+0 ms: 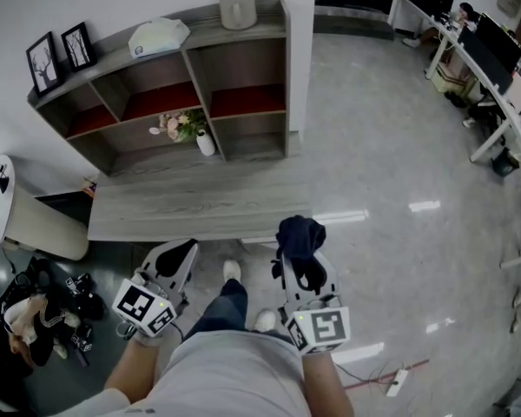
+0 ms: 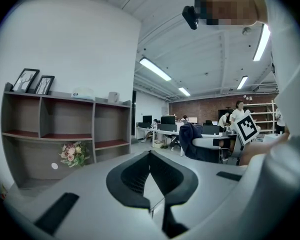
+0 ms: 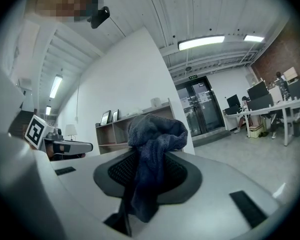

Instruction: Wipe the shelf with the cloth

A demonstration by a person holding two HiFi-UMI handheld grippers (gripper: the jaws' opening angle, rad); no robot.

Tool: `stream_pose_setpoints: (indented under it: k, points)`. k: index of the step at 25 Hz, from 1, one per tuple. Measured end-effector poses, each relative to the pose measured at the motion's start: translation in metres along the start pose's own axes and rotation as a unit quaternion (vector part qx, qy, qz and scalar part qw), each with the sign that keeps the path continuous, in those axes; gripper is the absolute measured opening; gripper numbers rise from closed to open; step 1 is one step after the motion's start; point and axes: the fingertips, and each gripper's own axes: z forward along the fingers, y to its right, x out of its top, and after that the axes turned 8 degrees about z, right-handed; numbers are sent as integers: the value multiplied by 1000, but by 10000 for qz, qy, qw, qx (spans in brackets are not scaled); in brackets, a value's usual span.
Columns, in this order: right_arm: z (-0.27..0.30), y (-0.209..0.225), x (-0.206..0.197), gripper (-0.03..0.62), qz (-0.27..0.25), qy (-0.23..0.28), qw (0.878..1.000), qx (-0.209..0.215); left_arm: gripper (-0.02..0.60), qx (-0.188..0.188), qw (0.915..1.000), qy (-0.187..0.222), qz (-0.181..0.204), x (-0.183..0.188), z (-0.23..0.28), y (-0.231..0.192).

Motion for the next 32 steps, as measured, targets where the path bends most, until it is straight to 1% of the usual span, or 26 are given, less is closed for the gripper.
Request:
stream_pose_setpoints:
  k: [4, 11, 19, 23, 32]
  points:
    - [20, 11, 0, 112, 15, -70, 9999, -76, 14, -45, 10000, -35, -21, -4, 16, -14]
    - [78, 20, -5, 112, 17, -293, 9995, -145, 14, -101, 9997, -35, -218, -14, 50, -61]
    - [164, 19, -1, 112, -45, -429, 9989, -197, 14, -237, 9991, -54, -362, -17, 89, -134]
    - [211, 19, 3, 112, -79, -474, 9985, -265, 14, -314, 9989, -53, -348, -16, 108, -174]
    - [309, 22, 13, 112, -195, -396, 9982, -411, 14, -373, 9986, -62, -358, -20, 130, -259]
